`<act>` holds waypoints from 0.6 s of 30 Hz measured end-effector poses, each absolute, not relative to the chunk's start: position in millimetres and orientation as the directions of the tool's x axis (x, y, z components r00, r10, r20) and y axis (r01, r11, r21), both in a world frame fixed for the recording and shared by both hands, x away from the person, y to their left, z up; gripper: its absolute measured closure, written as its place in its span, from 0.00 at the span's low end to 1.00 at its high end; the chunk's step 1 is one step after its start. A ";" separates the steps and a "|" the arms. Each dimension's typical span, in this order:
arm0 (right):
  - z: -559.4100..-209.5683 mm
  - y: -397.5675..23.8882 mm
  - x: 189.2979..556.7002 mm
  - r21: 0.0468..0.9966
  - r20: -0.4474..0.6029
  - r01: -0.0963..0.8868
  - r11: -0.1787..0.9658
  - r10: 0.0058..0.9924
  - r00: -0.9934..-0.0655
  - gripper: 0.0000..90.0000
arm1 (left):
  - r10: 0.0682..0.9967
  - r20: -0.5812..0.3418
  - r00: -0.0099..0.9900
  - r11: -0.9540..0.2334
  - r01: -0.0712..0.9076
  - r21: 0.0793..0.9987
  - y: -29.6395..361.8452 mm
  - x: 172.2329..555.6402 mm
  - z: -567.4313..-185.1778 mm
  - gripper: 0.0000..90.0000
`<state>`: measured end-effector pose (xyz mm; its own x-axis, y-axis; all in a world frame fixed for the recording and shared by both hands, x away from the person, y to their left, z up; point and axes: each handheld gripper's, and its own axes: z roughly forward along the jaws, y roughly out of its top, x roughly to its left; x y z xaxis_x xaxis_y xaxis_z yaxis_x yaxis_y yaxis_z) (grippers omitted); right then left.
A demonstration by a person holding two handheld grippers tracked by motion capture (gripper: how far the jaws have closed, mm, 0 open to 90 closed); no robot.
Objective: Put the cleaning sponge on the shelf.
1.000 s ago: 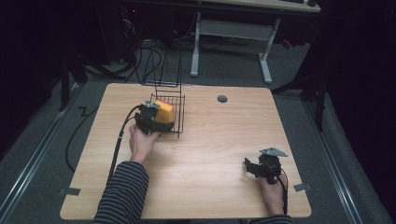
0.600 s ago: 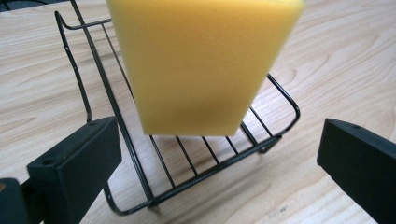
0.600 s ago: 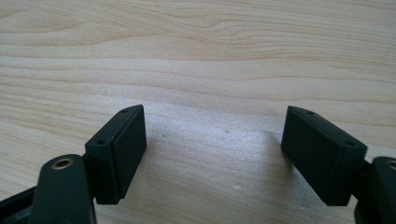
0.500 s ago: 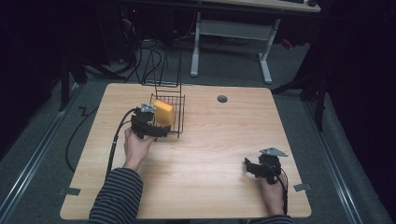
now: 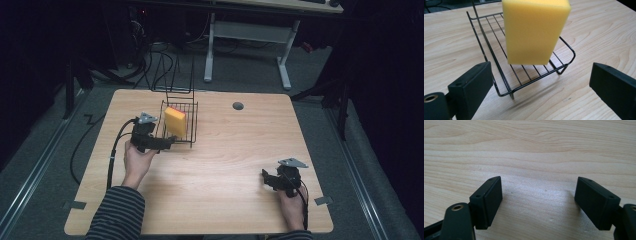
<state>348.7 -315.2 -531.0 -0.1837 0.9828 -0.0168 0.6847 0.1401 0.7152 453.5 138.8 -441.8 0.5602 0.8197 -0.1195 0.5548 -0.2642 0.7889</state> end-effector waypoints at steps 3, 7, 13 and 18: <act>-531.0 -315.2 348.7 0.715 -0.017 0.685 0.140 0.983 -0.184 0.25 | 0.819 -0.122 0.560 -0.258 0.551 0.794 142.6 450.0 -441.1 0.07; -531.0 -315.2 348.7 0.715 -0.016 0.685 0.140 0.983 -0.183 0.25 | 0.820 -0.127 0.558 -0.252 0.551 0.795 148.6 446.1 -441.0 0.08; -531.0 -315.1 348.7 0.715 -0.016 0.685 0.140 0.983 -0.183 0.25 | 0.823 -0.124 0.554 -0.245 0.544 0.803 157.1 439.1 -437.4 0.08; -531.0 -315.1 348.7 0.715 -0.016 0.685 0.140 0.983 -0.184 0.25 | 0.822 -0.120 0.557 -0.243 0.534 0.810 163.3 432.2 -434.1 0.09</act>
